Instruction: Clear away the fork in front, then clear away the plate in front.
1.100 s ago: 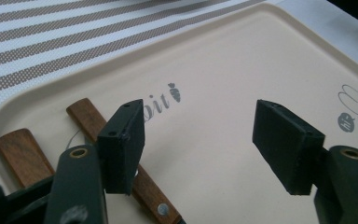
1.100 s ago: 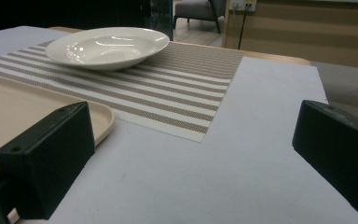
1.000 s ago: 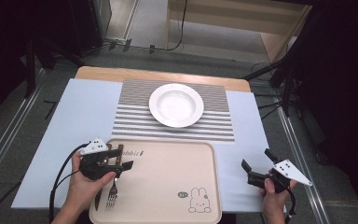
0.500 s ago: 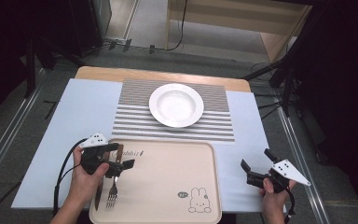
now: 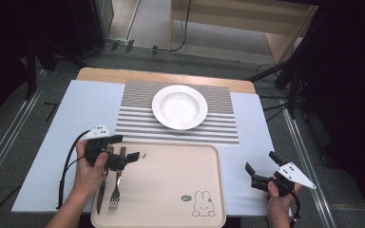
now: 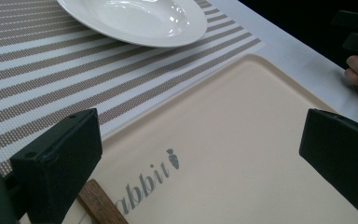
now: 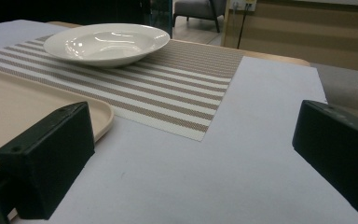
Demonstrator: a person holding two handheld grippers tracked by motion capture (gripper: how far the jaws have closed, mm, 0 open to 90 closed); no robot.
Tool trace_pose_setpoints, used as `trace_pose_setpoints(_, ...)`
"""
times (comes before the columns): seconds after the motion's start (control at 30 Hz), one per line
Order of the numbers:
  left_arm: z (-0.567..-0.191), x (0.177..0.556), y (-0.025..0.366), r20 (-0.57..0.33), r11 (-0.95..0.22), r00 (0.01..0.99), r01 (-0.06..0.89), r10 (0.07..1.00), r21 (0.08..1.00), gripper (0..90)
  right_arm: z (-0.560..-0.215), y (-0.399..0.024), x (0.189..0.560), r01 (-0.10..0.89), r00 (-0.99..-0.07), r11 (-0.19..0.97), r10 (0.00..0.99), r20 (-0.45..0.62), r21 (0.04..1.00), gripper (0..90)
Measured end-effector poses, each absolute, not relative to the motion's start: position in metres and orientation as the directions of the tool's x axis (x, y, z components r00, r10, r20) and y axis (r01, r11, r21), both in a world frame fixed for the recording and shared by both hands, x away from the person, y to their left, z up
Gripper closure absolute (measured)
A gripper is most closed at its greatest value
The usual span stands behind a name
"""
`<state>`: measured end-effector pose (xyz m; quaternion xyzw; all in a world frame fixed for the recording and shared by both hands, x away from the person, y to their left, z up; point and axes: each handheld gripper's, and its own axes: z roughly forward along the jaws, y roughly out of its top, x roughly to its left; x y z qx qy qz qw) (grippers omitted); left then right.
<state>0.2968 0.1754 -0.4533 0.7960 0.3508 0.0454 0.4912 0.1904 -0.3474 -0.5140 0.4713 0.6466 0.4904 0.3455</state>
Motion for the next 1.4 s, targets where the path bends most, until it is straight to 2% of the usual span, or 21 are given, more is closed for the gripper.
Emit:
trace_pose_setpoints(0.47, -0.44, 0.32, 0.16, -0.275, -0.273, 0.758, 0.509, 0.592, 0.816, 0.0, -0.514, -0.347, 0.19, 0.269, -0.32, 0.072, 0.947, 0.018, 0.96, 0.0)
trace_pose_setpoints(1.4, -0.439, 0.368, 0.141, -0.328, -0.227, 0.739, 0.54, 0.589, 0.81, 0.0, -0.514, -0.348, 0.189, 0.26, -0.329, 0.069, 0.944, 0.021, 0.963, 0.0)
